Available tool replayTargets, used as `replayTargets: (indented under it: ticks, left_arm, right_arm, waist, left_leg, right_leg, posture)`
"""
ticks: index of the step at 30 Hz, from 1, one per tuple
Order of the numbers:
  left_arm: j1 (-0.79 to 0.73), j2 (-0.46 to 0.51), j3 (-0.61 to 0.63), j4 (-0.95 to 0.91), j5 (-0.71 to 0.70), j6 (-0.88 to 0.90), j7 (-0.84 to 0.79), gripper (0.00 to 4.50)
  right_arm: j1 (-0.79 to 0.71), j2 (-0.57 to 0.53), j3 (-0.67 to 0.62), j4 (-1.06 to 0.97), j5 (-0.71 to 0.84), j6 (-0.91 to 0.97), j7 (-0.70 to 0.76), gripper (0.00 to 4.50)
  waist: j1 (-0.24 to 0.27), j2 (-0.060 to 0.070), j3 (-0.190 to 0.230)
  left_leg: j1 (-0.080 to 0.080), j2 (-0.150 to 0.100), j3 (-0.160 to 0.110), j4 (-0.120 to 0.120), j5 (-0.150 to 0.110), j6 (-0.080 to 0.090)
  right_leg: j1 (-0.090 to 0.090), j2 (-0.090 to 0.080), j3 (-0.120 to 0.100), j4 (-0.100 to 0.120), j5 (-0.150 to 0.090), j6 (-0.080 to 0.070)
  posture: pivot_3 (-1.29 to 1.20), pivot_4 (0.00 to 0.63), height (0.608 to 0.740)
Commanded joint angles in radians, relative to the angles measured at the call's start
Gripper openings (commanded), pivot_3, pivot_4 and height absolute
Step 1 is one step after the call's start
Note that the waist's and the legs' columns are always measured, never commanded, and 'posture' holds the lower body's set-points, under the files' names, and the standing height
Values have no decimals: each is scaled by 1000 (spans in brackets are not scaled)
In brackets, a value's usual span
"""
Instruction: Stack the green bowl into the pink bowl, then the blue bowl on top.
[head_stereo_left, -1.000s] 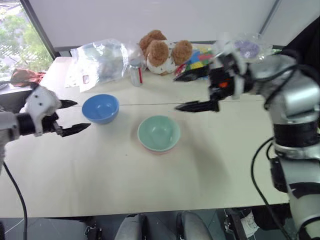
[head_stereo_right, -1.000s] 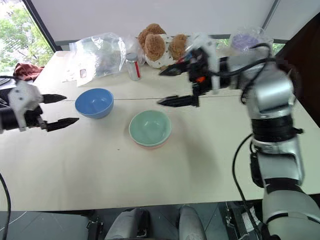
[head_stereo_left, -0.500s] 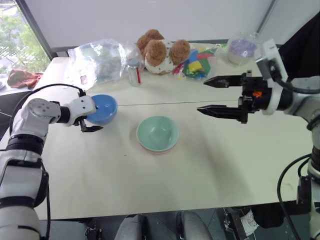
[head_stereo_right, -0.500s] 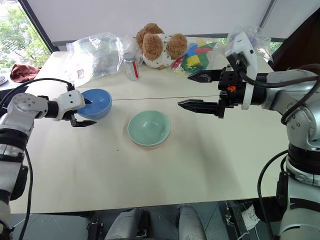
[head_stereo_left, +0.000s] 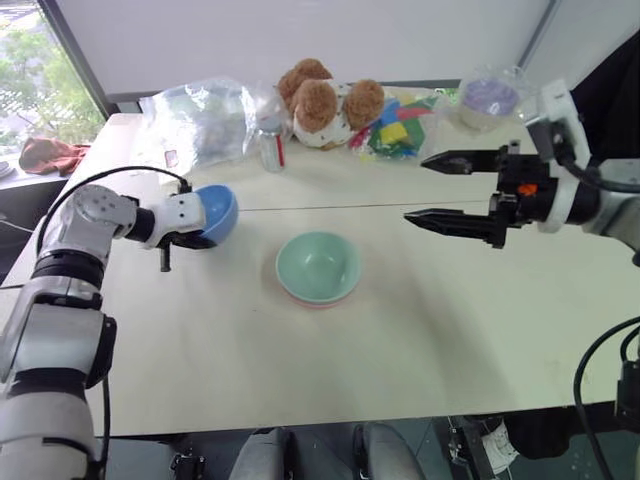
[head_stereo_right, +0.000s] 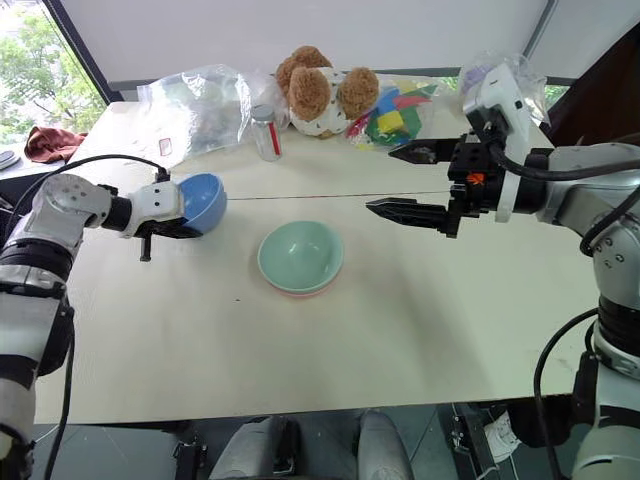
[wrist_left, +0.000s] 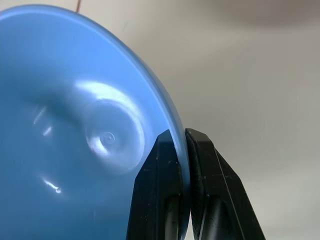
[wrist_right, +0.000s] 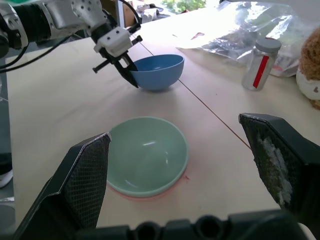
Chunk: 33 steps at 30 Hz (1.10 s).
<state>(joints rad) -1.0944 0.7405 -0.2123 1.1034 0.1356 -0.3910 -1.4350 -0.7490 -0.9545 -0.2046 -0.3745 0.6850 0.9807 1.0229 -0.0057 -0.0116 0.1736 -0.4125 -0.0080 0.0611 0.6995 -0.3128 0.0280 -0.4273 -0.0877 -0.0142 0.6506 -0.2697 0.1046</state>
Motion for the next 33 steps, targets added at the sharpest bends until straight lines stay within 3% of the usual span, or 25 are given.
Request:
replayTargets:
  ticks: [1, 5, 11, 15, 22, 25, 31, 32, 33]
  left_arm:
    - [-88, -37, 47, -127, -112, 50, -149, 64]
    - [-125, -60, -92, -378, -348, 211, -179, 64]
    - [-142, -39, -306, -571, -522, 274, -179, 64]
    - [-160, -17, -454, -606, -553, 226, -179, 64]
    - [-168, -27, -567, -616, -565, 182, -179, 64]
    - [-157, -31, -573, -628, -565, 196, -179, 1070]
    - [-151, -55, -457, -639, -637, 307, -179, 4155]
    - [-161, -59, -415, -637, -666, 380, -179, 4432]
    - [-171, -64, -362, -625, -684, 433, -179, 4432]
  right_arm:
    - [21, -54, -59, -12, 18, -12, -1, 4500]
    - [159, -133, -124, -39, 18, -9, 22, 4500]
    - [317, -175, -183, -113, 37, -10, 22, 4500]
    - [352, -176, -216, -146, 60, -1, -15, 4500]
    - [376, -177, -254, -185, 102, 23, -69, 4500]
    - [378, -182, -254, -188, 111, 21, -84, 4500]
    - [366, -193, -223, -170, 109, 1, -97, 4500]
    - [363, -194, -215, -166, 107, -5, -95, 4500]
    - [356, -196, -204, -157, 103, -12, -92, 4500]
  waist:
    - [3, -1, 0]
    - [13, -1, 0]
    - [8, 0, 0]
    - [8, 0, 0]
    - [13, 0, 0]
    - [17, 0, 0]
    - [17, 0, 0]
    - [16, 0, 0]
    - [16, 0, 0]
  left_leg:
    - [-1, 0, 0, 0, 0, 0]
    - [-3, 0, -1, 1, 0, -1]
    - [-2, 0, -2, 0, 1, -2]
    - [-1, 0, -3, 1, -1, 1]
    - [0, 0, -3, 1, 0, 1]
    - [0, 0, -3, 1, 0, 1]
    - [0, 0, -3, 1, 0, 1]
    - [0, 0, -3, 1, 0, 1]
    - [0, 0, -3, 1, 0, 1]
  right_leg:
    - [0, 0, 0, 0, 0, 0]
    - [0, 0, 0, 0, 0, 0]
    - [0, 0, 1, -1, 0, 0]
    - [0, 0, 2, 0, 0, 0]
    - [1, 1, 2, 0, 0, 0]
    - [1, 1, 2, -1, 0, 0]
    - [1, 1, 2, -1, 0, 0]
    - [1, 1, 2, -1, 0, 0]
    - [1, 2, 2, -1, 0, 0]
  posture:
    - [0, 150, 740]
    - [0, 150, 740]
    - [0, 150, 740]
    - [0, 150, 740]
    - [0, 150, 740]
    - [0, 150, 740]
    - [0, 150, 740]
    - [0, 150, 740]
    - [0, 150, 740]
